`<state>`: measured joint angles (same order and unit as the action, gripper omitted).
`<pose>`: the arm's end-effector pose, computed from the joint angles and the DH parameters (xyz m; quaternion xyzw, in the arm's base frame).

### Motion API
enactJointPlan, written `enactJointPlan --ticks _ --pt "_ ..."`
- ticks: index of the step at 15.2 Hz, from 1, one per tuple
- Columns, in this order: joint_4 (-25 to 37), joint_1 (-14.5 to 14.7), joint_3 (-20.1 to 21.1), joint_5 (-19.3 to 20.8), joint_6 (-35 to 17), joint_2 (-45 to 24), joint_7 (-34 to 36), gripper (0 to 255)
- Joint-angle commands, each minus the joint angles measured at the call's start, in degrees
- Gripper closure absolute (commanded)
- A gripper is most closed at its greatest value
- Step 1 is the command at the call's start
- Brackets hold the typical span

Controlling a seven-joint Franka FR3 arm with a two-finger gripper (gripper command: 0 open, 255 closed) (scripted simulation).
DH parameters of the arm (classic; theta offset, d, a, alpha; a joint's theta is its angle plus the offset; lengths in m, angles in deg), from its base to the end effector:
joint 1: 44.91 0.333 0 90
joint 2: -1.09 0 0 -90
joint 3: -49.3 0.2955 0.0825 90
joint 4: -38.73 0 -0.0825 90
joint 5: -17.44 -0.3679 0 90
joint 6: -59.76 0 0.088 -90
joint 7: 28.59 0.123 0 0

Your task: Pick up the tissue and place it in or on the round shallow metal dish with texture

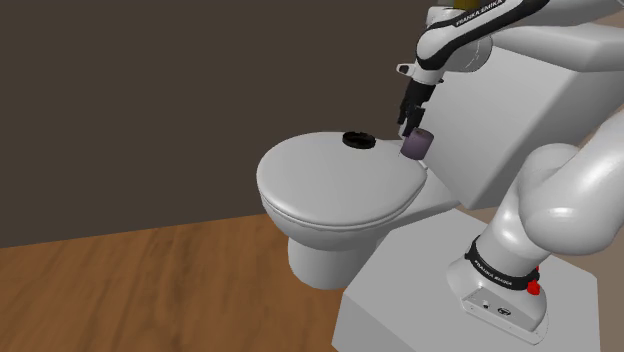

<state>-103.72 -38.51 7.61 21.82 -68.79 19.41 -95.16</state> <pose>0.3586 -0.2487 0.3508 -0.9497 -0.3038 -0.0594 0.0464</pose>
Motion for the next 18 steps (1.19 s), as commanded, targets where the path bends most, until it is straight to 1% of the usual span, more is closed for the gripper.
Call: enactJointPlan --ticks 1,2,6,7,10,11,15,16,17,18 --pt "-1.4 -1.6 -4.3 -2.4 -1.7 -2.0 -1.7 0" --pt "-2.0 -1.7 -4.1 -3.5 -3.0 -3.1 -2.6 0" --pt "-2.0 -4.1 -1.6 -4.7 -3.0 -3.7 -3.5 0" --pt "-2.0 -4.1 -1.7 -4.6 -3.0 -3.7 -3.4 0" --pt "-2.0 -5.1 -0.7 -5.1 -3.0 -4.0 -3.8 0" --pt "-0.9 -4.7 -1.3 -6.0 -3.0 -5.2 -4.7 255" --pt "-0.1 -4.7 -1.4 -6.0 -2.2 -5.3 -4.9 255" --pt "-1.5 -5.5 -1.4 -4.9 -2.4 -3.9 -4.8 255" --pt "1.3 -4.6 -2.4 -7.0 -1.8 -6.7 -6.6 255" --pt "2.8 -4.1 -3.2 -8.3 -1.8 -8.6 -8.0 255"
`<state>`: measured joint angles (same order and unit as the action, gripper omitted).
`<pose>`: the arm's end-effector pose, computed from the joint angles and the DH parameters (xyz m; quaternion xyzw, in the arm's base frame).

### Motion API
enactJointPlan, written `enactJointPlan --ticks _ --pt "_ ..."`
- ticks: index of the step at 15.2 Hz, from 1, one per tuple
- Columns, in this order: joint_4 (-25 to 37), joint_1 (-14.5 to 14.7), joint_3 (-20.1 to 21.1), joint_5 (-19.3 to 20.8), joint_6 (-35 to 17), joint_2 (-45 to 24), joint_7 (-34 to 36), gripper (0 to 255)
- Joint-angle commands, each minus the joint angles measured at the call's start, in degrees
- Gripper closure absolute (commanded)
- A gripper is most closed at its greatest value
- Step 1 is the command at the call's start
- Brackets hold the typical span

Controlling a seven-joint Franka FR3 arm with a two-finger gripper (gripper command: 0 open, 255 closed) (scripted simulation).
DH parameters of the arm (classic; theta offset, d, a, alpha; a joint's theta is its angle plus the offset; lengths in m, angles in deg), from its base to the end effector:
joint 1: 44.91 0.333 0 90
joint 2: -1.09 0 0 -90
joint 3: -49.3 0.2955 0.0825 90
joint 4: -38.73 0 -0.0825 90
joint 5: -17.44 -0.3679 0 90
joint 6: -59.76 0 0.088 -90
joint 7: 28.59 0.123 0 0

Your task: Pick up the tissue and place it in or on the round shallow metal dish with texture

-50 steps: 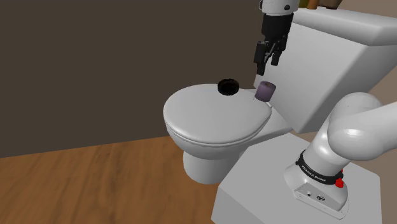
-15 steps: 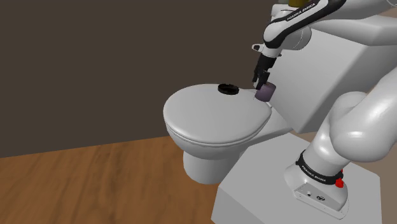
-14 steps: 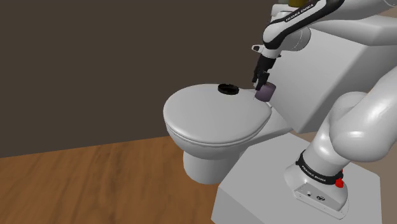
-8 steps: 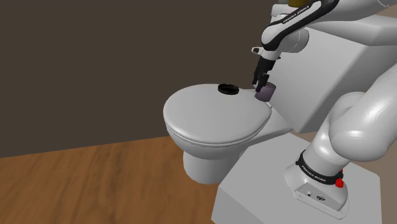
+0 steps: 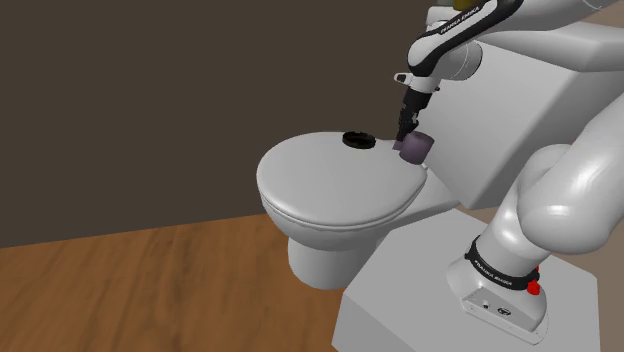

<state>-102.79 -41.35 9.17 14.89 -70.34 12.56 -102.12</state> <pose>0.3617 -0.2590 0.3222 -0.9477 -0.3080 -0.0524 0.0659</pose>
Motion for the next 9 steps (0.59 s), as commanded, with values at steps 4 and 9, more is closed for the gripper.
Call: enactJointPlan --ticks 4,9 --pt "-2.3 -3.8 -0.6 2.3 0.2 3.9 3.8 255" --pt "-0.4 -3.5 -0.3 4.6 4.5 7.1 6.2 255"
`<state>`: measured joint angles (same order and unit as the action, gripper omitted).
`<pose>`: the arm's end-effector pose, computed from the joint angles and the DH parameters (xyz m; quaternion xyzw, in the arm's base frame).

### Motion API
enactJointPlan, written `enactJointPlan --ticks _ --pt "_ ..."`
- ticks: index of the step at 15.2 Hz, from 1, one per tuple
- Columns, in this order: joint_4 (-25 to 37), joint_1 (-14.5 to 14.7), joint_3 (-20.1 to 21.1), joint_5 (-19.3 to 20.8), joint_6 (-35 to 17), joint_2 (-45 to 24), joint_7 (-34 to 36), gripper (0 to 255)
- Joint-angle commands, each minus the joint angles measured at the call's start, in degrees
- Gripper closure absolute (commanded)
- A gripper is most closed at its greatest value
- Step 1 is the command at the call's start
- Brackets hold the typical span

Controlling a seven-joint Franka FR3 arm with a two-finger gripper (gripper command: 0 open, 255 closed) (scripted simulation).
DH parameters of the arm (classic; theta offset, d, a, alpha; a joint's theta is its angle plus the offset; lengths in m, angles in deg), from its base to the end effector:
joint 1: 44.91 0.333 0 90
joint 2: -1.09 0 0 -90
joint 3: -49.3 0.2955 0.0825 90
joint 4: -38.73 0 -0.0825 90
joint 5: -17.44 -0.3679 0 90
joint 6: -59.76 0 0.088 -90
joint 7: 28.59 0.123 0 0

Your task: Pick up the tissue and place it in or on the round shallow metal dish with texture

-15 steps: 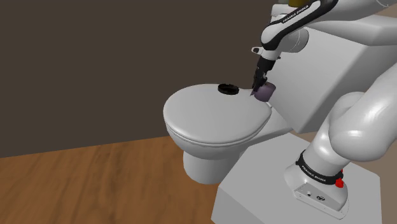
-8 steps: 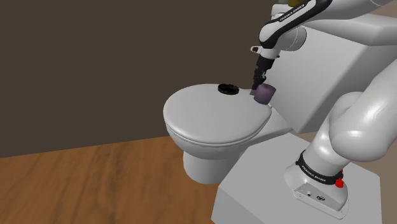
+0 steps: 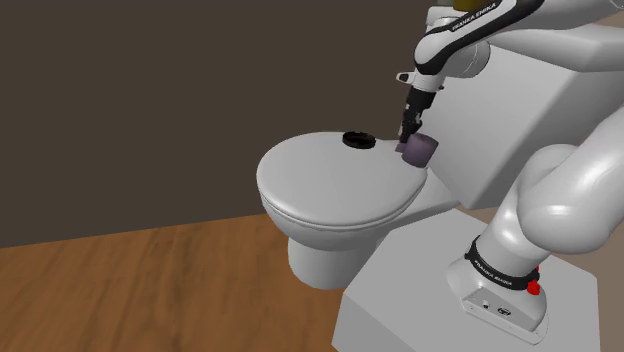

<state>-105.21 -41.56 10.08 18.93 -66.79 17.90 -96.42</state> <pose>0.3483 -0.2421 0.3324 -0.9512 -0.2954 -0.0412 0.0791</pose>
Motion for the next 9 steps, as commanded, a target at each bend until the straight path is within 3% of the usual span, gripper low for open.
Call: enactJointPlan --ticks 1,9 --pt "2.4 -2.9 -1.5 1.2 1.8 2.4 1.1 255" --pt "6.2 -0.9 -2.0 4.1 8.5 6.7 4.6 255"
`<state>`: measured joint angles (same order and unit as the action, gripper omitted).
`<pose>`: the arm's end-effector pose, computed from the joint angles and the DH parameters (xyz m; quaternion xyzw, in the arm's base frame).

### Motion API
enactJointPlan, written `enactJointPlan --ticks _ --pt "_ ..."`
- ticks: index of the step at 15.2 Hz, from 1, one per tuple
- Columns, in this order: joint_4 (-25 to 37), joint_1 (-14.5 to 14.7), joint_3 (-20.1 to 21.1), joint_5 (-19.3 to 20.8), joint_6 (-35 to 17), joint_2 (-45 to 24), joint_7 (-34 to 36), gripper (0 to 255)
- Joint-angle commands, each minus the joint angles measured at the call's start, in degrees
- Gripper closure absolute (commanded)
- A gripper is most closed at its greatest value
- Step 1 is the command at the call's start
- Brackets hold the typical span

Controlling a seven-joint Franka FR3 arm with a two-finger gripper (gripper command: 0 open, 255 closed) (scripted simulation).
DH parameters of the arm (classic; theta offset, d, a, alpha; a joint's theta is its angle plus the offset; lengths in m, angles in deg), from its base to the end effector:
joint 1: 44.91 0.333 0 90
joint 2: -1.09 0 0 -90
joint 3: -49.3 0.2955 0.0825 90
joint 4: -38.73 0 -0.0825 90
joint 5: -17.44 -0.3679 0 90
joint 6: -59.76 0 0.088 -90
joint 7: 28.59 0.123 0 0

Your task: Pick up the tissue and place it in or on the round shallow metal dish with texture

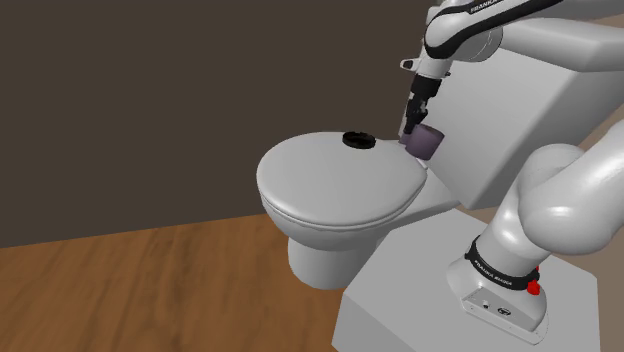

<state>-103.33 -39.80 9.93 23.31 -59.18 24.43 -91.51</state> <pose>0.3431 -0.2335 0.3720 -0.9506 -0.2967 -0.0360 0.0834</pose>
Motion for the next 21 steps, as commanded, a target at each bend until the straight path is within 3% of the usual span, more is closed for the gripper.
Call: enactJointPlan --ticks 1,12,21 --pt "4.8 -2.3 -2.0 0.1 1.8 0.7 0.1 255" --pt "10.8 -2.3 0.2 0.6 10.1 3.3 2.0 255" --pt "20.8 4.0 4.2 -8.5 8.6 -9.5 6.8 255"
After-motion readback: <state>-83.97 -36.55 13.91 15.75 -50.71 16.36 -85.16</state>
